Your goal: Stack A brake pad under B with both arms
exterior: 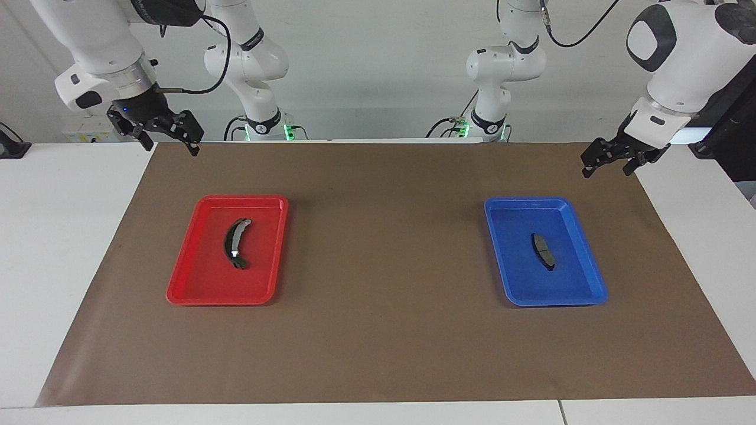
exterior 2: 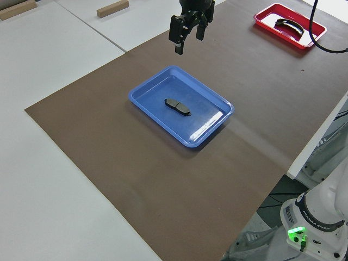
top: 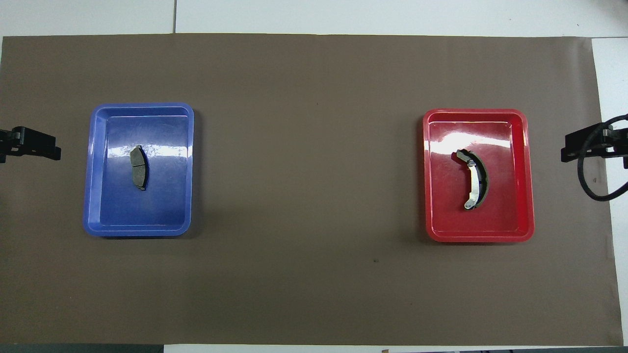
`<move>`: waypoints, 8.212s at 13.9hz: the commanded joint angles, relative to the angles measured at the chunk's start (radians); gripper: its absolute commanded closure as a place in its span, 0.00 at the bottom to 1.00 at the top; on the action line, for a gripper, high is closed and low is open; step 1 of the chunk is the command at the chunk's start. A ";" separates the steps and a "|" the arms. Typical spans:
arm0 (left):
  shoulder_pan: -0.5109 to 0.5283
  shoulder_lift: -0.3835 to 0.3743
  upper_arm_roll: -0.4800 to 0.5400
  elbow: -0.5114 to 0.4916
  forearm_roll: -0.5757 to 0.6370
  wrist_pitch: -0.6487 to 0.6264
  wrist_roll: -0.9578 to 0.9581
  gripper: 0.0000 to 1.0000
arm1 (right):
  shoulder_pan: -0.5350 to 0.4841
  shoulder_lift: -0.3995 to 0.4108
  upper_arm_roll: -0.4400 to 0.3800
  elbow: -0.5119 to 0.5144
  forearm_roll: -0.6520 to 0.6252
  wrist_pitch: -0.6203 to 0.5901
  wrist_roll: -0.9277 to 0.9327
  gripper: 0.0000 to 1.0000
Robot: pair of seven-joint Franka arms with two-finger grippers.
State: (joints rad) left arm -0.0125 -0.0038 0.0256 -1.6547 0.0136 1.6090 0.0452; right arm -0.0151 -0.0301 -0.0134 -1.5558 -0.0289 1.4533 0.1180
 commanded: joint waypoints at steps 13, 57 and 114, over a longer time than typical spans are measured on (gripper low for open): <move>-0.009 -0.082 -0.006 -0.216 0.003 0.231 -0.013 0.00 | -0.011 0.001 0.006 0.000 -0.002 0.009 -0.012 0.00; -0.255 0.087 -0.013 -0.450 0.003 0.592 -0.267 0.99 | -0.012 -0.004 0.006 -0.004 -0.002 0.009 -0.009 0.00; 0.020 0.007 -0.006 0.013 -0.009 -0.032 0.106 0.01 | -0.011 0.144 0.007 -0.745 0.035 0.964 -0.198 0.02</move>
State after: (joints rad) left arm -0.0211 -0.0007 0.0266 -1.6655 0.0110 1.6237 0.1027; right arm -0.0152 0.1157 -0.0111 -2.2787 -0.0102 2.3896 -0.0493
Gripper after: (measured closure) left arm 0.009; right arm 0.018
